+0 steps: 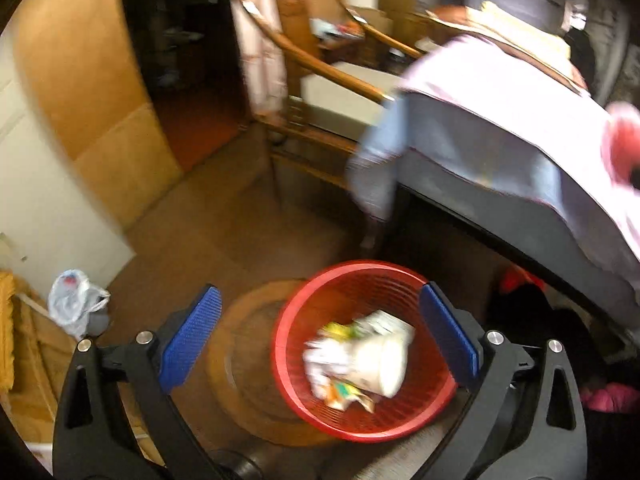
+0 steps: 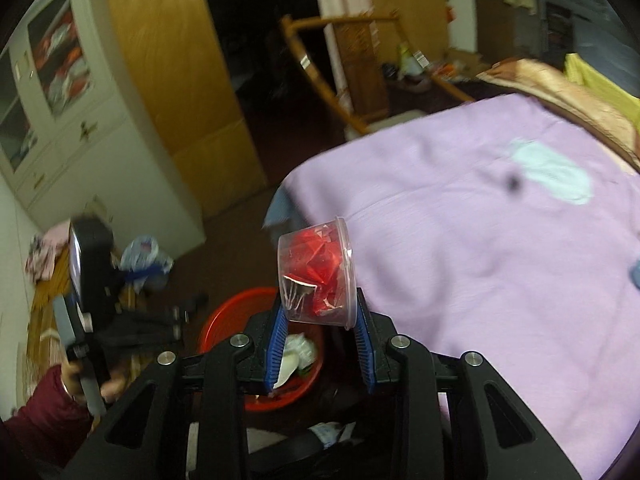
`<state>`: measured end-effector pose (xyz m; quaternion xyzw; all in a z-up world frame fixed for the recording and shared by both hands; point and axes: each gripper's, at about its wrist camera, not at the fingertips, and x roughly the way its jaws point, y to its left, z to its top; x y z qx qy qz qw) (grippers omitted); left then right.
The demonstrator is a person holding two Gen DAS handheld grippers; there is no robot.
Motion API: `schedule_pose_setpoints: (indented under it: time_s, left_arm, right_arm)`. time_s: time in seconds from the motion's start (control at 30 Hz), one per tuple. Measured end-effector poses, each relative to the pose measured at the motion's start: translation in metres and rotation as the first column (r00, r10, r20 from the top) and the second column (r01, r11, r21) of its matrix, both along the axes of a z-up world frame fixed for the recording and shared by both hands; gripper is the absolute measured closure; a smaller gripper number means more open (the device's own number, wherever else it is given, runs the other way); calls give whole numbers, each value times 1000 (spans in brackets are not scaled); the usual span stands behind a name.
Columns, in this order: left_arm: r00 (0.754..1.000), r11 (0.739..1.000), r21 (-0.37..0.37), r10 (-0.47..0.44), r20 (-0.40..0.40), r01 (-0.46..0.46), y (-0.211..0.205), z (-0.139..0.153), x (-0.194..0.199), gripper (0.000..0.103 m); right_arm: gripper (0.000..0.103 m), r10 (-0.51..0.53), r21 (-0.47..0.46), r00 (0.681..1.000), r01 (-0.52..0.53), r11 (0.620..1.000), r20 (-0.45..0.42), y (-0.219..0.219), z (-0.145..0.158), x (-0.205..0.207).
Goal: Collect trash
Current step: 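Carry both items down to the red wastebasket and open both tools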
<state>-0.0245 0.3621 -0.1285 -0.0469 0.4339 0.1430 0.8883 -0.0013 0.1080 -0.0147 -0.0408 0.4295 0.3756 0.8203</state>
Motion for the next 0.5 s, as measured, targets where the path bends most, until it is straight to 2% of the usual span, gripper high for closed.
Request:
schedule_pose_setpoints:
  time_s: [0.23,0.3,0.33,0.5]
  left_arm:
    - [993,994,-7,113,33,-113,35,-3,-9,7]
    - [991,991,6,131,25,-131,42,-8,-9,7]
    - [991,991,12,136,21,-136,46,-9,-9,7]
    - [991,991,1,135,10,-135,49,-13,-9,7]
  right_arm:
    - [71,155,-60,984,-160,985,-83,65,-27,-12]
    - [57,196,-55,973,-204,977,-121,80,-30,-13]
    - [47,208,-47,968,-217,975,-140,85,-32,-13]
    - [47,199,-59,974,-205,977,-105,86,-27,-9]
